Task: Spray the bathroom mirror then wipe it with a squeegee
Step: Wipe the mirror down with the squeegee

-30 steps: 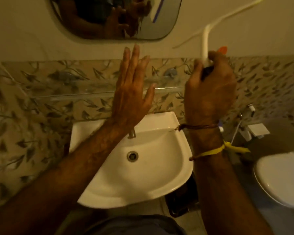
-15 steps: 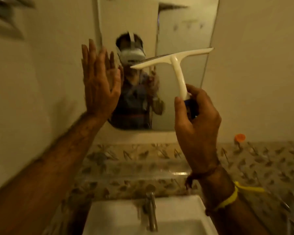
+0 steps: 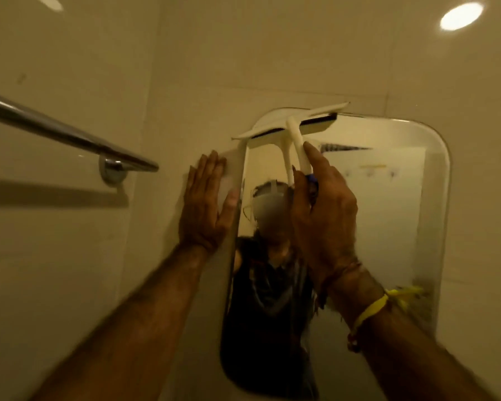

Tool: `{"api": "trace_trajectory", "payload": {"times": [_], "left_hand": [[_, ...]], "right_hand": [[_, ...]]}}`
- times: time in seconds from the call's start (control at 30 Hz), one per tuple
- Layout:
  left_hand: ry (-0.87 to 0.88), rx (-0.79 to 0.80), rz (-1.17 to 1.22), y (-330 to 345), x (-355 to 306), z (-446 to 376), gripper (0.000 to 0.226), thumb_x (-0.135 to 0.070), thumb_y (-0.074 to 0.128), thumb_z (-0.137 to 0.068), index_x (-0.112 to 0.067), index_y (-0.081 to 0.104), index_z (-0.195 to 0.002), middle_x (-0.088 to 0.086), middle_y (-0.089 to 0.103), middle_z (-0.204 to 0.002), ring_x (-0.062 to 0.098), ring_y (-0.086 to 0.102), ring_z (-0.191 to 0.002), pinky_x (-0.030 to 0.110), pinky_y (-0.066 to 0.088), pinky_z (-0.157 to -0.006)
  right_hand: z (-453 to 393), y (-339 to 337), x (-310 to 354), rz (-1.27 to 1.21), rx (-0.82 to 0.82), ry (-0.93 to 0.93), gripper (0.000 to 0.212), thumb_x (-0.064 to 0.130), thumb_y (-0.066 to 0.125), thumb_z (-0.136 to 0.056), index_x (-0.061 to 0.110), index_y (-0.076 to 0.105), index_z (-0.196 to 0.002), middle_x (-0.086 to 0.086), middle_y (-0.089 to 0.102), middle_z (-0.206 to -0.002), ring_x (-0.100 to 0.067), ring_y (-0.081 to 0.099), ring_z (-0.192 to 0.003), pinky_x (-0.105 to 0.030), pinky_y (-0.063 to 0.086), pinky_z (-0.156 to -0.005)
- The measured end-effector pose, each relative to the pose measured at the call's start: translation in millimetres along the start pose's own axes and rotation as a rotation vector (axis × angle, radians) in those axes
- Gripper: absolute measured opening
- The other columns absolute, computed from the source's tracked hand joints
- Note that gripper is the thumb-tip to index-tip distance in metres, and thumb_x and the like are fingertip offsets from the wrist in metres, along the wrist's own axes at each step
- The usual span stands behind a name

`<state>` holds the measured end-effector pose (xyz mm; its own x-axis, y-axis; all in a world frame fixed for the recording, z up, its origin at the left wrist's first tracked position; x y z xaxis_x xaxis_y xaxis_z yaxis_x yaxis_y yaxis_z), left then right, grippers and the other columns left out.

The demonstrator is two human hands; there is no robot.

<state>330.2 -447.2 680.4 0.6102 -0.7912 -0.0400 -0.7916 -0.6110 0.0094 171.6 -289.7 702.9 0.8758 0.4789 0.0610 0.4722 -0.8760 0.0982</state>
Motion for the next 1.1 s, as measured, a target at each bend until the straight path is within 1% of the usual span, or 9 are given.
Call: {"api": "trace_trajectory", "payload": {"times": [0.17,0.23,0.47,0.53,0.6,0.77,0.87,1.0,1.1], "left_hand": [[0.017,-0.033,-0.042,4,5,2,0.074,-0.052,0.029,-0.102,-0.005,0.028,-0.159,0.012,0.025,-0.168,0.023,0.017,-0.158,0.043,0.010,-0.130],[0.016,-0.029,-0.053,5,2,2,0.083,-0.063,0.022,-0.102,-0.004,0.023,-0.160,0.013,0.023,-0.168,0.024,0.016,-0.158,0.043,0.010,-0.130],[0.024,-0.027,-0.087,4,-2,5,0.091,-0.070,0.017,-0.100,-0.002,0.017,-0.161,0.014,0.016,-0.170,0.028,0.014,-0.158,0.042,0.008,-0.131],[0.053,-0.007,-0.109,5,-4,6,0.091,-0.070,0.017,-0.100,-0.002,0.018,-0.161,0.014,0.017,-0.169,0.027,0.014,-0.158,0.043,0.007,-0.130],[0.081,0.020,-0.133,8,-6,7,0.090,-0.070,0.018,-0.100,-0.004,0.020,-0.161,0.013,0.018,-0.169,0.025,0.014,-0.158,0.043,0.006,-0.130],[0.076,0.011,-0.199,8,-7,4,0.082,-0.065,0.021,-0.102,-0.005,0.032,-0.157,0.014,0.029,-0.166,0.027,0.023,-0.156,0.047,0.012,-0.130],[0.046,-0.024,-0.178,9,-13,0,0.082,-0.064,0.024,-0.101,-0.004,0.037,-0.155,0.016,0.034,-0.163,0.031,0.027,-0.154,0.053,0.015,-0.128],[0.063,-0.054,-0.108,15,-16,3,0.085,-0.065,0.030,-0.099,-0.004,0.030,-0.158,0.017,0.030,-0.164,0.032,0.023,-0.155,0.059,0.011,-0.127],[0.168,-0.021,-0.180,21,-20,6,0.089,-0.068,0.030,-0.098,-0.006,0.019,-0.161,0.015,0.019,-0.169,0.030,0.014,-0.158,0.060,0.009,-0.126]], "right_hand": [[-5,25,-9,0.075,-0.016,0.003,0.046,0.020,0.051,-0.102,0.014,0.046,-0.147,-0.007,0.056,-0.085,-0.012,0.047,-0.067,-0.007,0.030,-0.058],[-6,28,-10,0.121,-0.001,0.011,0.047,0.022,0.051,-0.102,0.017,0.043,-0.148,-0.004,0.050,-0.080,-0.011,0.043,-0.064,-0.006,0.024,-0.057],[48,11,-22,0.247,0.135,0.061,0.054,0.017,0.063,-0.097,0.017,0.043,-0.148,-0.003,0.051,-0.077,-0.007,0.040,-0.053,-0.009,0.031,-0.049],[71,2,-26,0.268,0.163,0.084,0.055,0.015,0.067,-0.094,0.014,0.047,-0.145,-0.003,0.054,-0.076,0.000,0.032,-0.051,-0.005,0.024,-0.050],[65,-1,-22,0.302,0.166,0.050,0.052,0.016,0.064,-0.096,0.014,0.047,-0.146,-0.002,0.052,-0.075,0.005,0.025,-0.051,-0.004,0.019,-0.051],[-21,7,-14,0.359,0.134,0.084,0.050,0.027,0.044,-0.104,0.026,0.033,-0.153,0.000,0.047,-0.071,-0.001,0.031,-0.051,-0.014,0.024,-0.046],[2,-1,-22,0.343,0.178,0.094,0.053,0.028,0.046,-0.104,0.026,0.029,-0.154,0.000,0.050,-0.071,-0.006,0.039,-0.052,-0.015,0.032,-0.047],[83,-20,-34,0.330,0.225,0.153,0.057,0.022,0.059,-0.099,0.019,0.037,-0.151,0.006,0.045,-0.070,0.002,0.028,-0.049,-0.006,0.020,-0.050],[50,-15,-32,0.401,0.156,0.080,0.054,0.024,0.053,-0.102,0.021,0.035,-0.152,0.004,0.047,-0.070,-0.001,0.032,-0.050,-0.007,0.020,-0.050]]}}
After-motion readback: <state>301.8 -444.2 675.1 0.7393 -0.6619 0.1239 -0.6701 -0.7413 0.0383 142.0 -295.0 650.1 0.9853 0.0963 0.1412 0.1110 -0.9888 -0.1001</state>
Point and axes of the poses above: each hand's wrist, its own z-axis away from the middle knuckle, its own y-axis out of the palm, x = y × z, the point moved 7 cm from there along -z, towards the middle knuckle
